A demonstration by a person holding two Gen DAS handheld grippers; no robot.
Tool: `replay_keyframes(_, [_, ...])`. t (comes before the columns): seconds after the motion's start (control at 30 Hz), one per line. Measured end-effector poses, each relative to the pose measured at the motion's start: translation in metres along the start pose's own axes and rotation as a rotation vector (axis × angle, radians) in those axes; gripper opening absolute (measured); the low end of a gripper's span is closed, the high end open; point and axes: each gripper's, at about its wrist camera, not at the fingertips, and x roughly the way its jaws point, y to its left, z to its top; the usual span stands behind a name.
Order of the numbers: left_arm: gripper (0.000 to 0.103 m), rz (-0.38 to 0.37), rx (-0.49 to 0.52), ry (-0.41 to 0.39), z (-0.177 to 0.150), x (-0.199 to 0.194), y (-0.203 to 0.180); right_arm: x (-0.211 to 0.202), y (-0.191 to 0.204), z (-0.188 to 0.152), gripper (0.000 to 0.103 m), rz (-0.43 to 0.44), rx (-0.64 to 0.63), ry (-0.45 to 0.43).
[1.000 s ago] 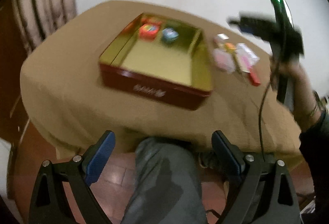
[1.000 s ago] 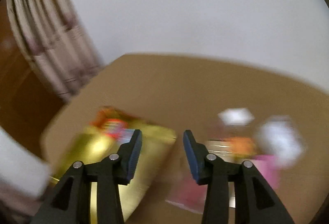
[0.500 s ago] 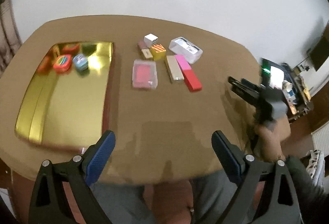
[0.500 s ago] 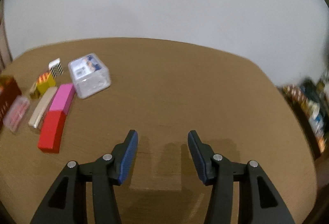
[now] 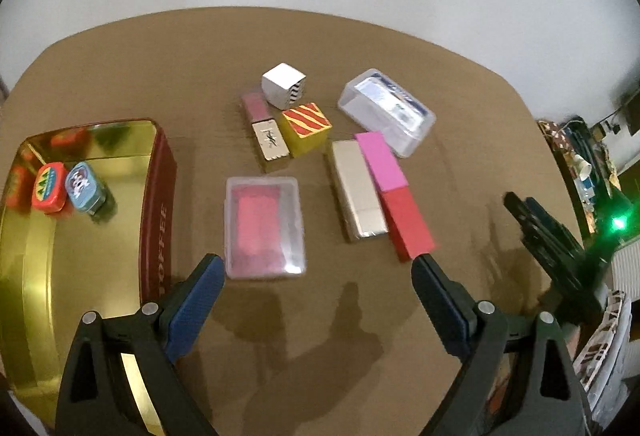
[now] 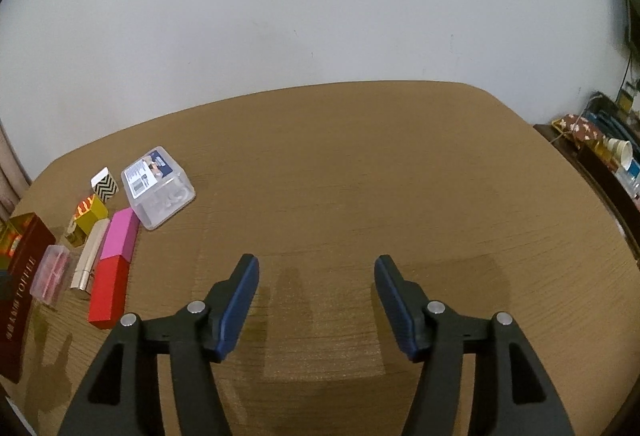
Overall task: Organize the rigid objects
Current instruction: 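Grasp the clear box with pink card using the left gripper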
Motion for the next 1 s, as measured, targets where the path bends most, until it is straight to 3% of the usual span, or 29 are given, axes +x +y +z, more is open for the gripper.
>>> replay_keyframes(0.47, [0.091, 0.073, 0.038, 0.034, 0.014, 0.033, 0.017, 0.002, -0.001, -0.002, 0.062, 0.050, 0.025, -0.012])
replay_keyframes(0.53, [0.088, 0.075, 0.053, 0.033, 0.014, 0.036, 0.015, 0.002, -0.001, -0.003, 0.062, 0.054, 0.028, -0.018])
replay_keyframes(0.6, [0.072, 0.084, 0.082, 0.054, 0.013, 0.038, 0.011, 0.003, -0.002, -0.003, 0.062, 0.056, 0.031, -0.018])
replay_keyframes(0.63, [0.071, 0.095, 0.090, 0.062, 0.012, 0.039, 0.009, 0.003, -0.002, -0.003, 0.062, 0.057, 0.032, -0.019])
replay_keyframes(0.8, [0.073, -0.012, 0.083, 0.051, 0.012, 0.023, 0.014, 0.003, -0.001, -0.004, 0.063, 0.053, 0.034, -0.017])
replay_keyframes(1.0, [0.073, 0.010, 0.086, 0.089, 0.013, 0.033, 0.019, 0.002, -0.003, -0.004, 0.064, 0.055, 0.043, -0.025])
